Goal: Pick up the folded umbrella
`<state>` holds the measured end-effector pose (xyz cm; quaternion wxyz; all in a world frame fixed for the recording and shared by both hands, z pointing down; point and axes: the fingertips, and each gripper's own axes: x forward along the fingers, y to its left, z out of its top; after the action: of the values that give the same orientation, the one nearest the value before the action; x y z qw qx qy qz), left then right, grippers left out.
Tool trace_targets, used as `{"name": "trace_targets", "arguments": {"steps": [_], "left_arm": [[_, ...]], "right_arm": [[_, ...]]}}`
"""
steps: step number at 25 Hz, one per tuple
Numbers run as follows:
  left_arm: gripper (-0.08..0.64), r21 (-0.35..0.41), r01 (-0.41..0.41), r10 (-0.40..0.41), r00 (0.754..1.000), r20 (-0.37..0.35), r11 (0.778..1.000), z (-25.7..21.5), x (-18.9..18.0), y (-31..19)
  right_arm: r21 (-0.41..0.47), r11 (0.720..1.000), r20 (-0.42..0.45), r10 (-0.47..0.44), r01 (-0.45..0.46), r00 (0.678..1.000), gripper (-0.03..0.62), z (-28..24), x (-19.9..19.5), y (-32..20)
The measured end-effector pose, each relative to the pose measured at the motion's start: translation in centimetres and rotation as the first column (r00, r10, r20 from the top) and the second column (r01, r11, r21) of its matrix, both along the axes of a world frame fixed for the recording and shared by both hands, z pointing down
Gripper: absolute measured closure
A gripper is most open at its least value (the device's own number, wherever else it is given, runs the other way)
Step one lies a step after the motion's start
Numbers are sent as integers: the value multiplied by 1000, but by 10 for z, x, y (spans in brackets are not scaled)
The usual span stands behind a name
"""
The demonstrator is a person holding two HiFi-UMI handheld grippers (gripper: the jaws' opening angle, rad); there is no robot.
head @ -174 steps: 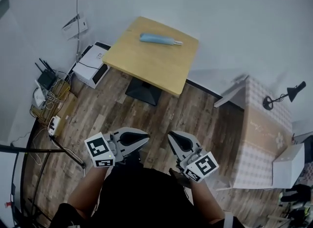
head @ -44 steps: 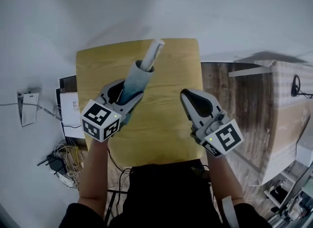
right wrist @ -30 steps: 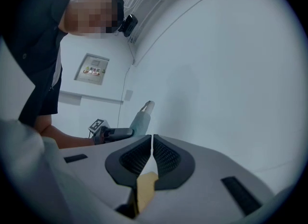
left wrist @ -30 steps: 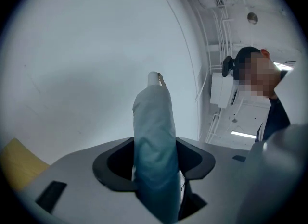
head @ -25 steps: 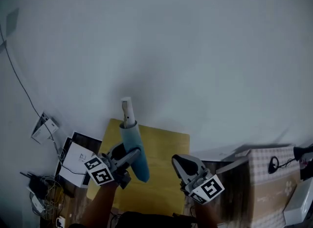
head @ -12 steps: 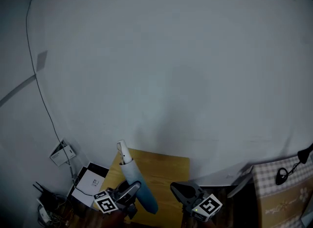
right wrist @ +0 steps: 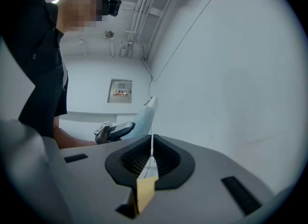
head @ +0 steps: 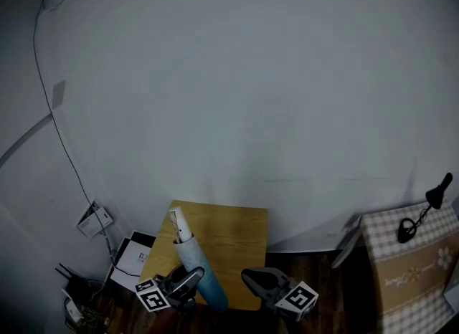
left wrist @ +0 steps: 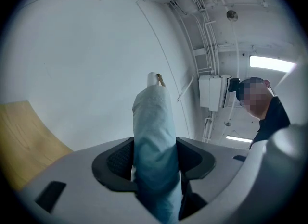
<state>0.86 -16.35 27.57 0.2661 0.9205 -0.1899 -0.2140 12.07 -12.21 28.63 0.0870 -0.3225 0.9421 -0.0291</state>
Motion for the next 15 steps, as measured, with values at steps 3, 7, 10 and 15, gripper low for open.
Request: {"name": "trace_targets", "arguments": {"steps": [3, 7, 10, 15], "left_arm": [[304, 33, -20, 21, 1000, -21, 999, -8, -8, 15], [304, 72, -36, 35, 999, 7, 997, -14, -31, 39], [304, 88, -31, 24, 996, 83, 996, -9, -59, 61], [304, 95, -25, 10, 987, 160, 995, 9, -108, 105]], "right_arm": [[-48, 998, -21, 29, -30, 999, 566, 8, -10, 11], [-23, 998, -51, 61, -62, 997, 566, -2, -29, 32], [-24, 997, -84, 69, -72, 994, 566, -1, -58, 48], [-73, 995, -124, 63, -72, 990, 566, 19, -116, 80]]}}
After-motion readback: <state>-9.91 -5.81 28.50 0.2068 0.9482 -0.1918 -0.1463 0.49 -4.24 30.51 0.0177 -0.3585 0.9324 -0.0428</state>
